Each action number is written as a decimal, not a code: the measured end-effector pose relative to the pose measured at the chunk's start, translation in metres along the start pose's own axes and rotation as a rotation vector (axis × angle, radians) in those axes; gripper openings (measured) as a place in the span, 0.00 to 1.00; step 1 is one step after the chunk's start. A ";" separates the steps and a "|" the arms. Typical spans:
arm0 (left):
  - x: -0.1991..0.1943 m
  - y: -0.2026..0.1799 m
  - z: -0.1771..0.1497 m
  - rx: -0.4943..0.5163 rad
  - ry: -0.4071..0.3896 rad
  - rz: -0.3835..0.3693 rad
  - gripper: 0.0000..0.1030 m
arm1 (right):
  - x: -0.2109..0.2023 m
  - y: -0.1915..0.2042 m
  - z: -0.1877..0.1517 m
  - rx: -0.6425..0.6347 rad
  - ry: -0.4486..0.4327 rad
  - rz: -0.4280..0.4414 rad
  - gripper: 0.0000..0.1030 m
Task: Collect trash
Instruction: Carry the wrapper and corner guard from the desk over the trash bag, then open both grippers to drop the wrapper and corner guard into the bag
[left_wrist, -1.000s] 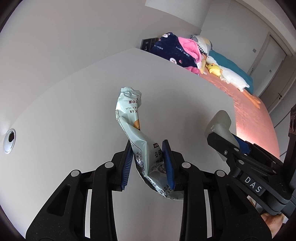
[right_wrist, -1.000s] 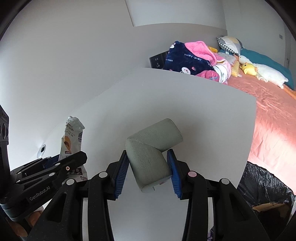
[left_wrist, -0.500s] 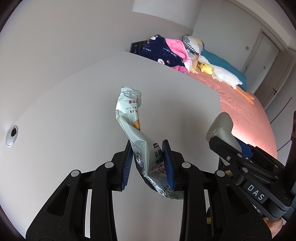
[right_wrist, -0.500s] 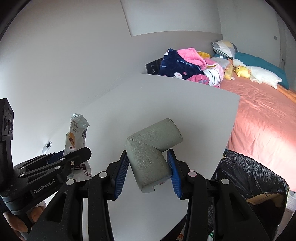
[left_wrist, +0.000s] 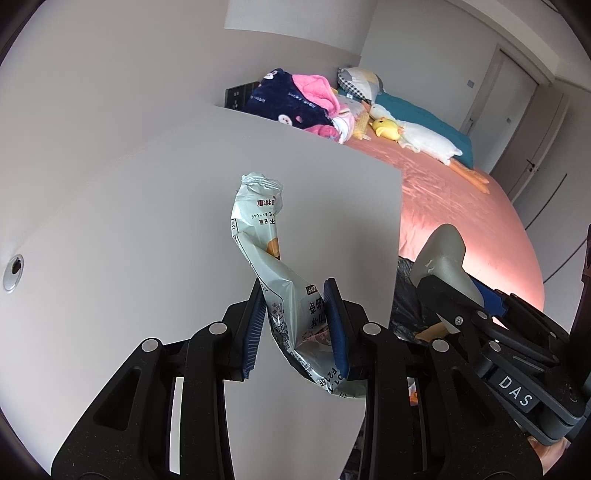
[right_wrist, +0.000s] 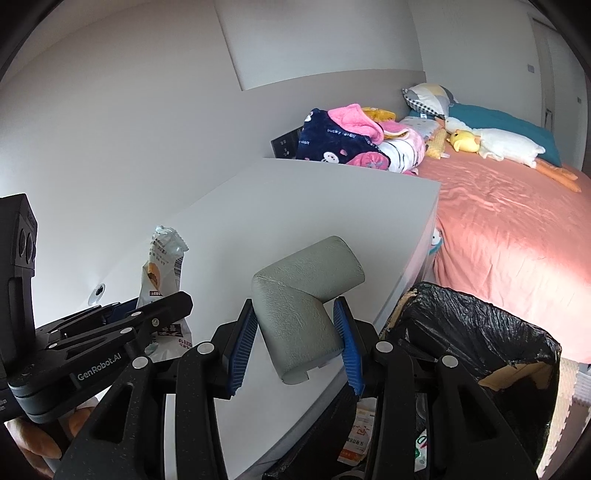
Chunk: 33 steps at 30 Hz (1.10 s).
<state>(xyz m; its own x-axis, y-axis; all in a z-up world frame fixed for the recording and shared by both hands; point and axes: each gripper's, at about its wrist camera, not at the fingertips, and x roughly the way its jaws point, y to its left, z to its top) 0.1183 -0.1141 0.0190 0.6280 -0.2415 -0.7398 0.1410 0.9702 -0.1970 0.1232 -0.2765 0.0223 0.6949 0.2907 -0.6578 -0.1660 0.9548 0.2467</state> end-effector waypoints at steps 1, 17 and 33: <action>0.000 -0.003 0.000 0.005 0.001 -0.004 0.31 | -0.002 -0.003 -0.001 0.005 -0.003 -0.004 0.43; 0.014 -0.058 -0.004 0.096 0.030 -0.068 0.31 | -0.042 -0.048 -0.010 0.069 -0.046 -0.066 0.43; 0.016 -0.114 -0.017 0.204 0.048 -0.128 0.31 | -0.077 -0.092 -0.019 0.137 -0.092 -0.132 0.43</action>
<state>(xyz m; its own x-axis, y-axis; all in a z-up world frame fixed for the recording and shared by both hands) 0.0994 -0.2288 0.0189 0.5587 -0.3590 -0.7477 0.3723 0.9141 -0.1606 0.0711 -0.3859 0.0368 0.7661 0.1509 -0.6247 0.0228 0.9650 0.2611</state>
